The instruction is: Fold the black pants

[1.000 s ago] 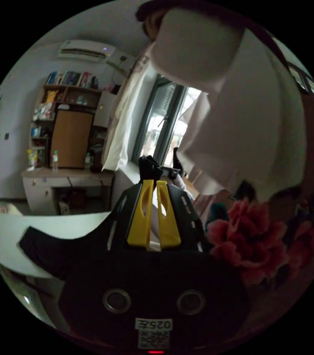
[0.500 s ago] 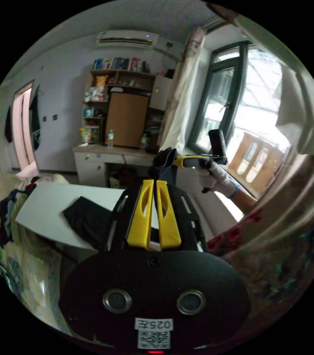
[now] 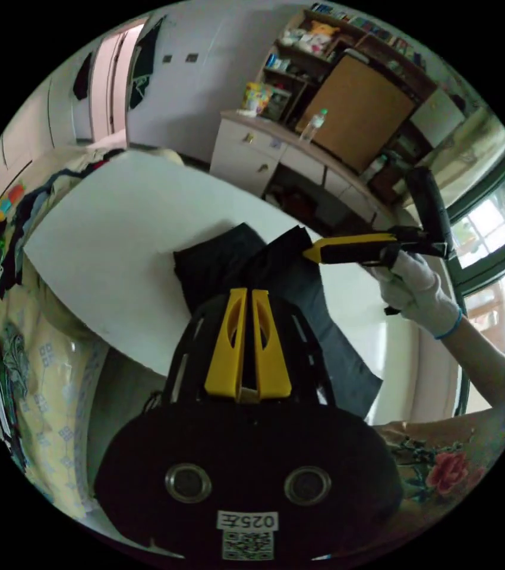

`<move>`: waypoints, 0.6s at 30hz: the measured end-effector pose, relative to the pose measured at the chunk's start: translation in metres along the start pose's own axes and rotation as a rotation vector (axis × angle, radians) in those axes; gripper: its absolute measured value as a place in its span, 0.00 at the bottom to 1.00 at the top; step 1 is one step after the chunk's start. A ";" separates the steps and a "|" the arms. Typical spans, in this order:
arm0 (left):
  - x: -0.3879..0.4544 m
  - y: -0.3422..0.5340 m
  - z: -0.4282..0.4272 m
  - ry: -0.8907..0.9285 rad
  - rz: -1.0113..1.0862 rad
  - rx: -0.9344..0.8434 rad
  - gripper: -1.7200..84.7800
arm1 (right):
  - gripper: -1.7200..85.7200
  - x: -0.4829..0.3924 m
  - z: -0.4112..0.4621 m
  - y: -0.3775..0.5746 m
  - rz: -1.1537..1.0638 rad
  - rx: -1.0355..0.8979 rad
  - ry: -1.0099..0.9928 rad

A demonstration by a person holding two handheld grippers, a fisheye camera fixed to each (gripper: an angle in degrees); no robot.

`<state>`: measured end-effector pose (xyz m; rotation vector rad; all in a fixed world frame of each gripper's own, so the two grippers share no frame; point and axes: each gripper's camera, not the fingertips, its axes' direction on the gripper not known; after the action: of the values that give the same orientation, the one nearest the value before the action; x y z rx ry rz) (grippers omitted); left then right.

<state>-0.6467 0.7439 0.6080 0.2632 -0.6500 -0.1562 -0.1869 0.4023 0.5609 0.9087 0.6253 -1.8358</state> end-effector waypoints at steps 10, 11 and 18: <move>-0.095 -0.080 0.019 0.018 -0.037 -0.176 0.03 | 0.01 0.076 0.067 -0.015 0.104 -0.162 0.050; -0.098 -0.084 0.016 0.021 -0.036 -0.170 0.03 | 0.02 0.081 0.067 -0.013 0.108 -0.165 0.035; -0.157 -0.075 -0.079 0.053 -0.153 -0.104 0.10 | 0.10 0.125 -0.015 0.071 0.151 -0.088 -0.079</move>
<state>-0.7263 0.7226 0.4357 0.2159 -0.5671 -0.3274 -0.1500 0.3185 0.4494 0.8000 0.5686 -1.6879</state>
